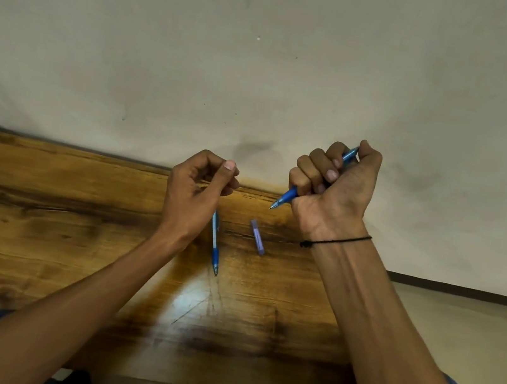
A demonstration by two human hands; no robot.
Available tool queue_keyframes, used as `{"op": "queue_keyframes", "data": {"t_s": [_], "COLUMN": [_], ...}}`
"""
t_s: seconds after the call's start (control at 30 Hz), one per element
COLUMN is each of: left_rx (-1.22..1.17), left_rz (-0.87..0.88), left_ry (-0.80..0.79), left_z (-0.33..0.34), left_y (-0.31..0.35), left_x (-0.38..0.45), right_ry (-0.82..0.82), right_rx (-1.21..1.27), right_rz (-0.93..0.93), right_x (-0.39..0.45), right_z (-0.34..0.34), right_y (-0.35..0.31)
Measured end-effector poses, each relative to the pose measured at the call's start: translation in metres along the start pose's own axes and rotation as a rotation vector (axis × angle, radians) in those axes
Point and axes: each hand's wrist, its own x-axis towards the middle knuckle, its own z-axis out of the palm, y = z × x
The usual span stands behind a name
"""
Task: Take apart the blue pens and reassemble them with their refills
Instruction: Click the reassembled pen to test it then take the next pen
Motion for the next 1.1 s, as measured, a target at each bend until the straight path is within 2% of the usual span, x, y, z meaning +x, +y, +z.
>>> {"op": "queue_keyframes", "data": {"t_s": [0.47,0.73,1.1], "left_rx": [0.024,-0.015,0.001], "left_rz": [0.018,-0.012,0.034], "left_ry": [-0.014,0.015,-0.006], "left_z": [0.0,-0.003,-0.002], "left_y": [0.004,0.006,0.019], "left_x": [0.0,0.003,0.006], "right_ry": [0.018,0.018,0.011], "right_rx": [0.033,0.14,0.176], "right_rz": [-0.008,-0.114,-0.086], "right_x": [0.001,0.001,-0.005], "right_z": [0.002,0.008,0.018], "right_y": [-0.005,-0.027,-0.033]}}
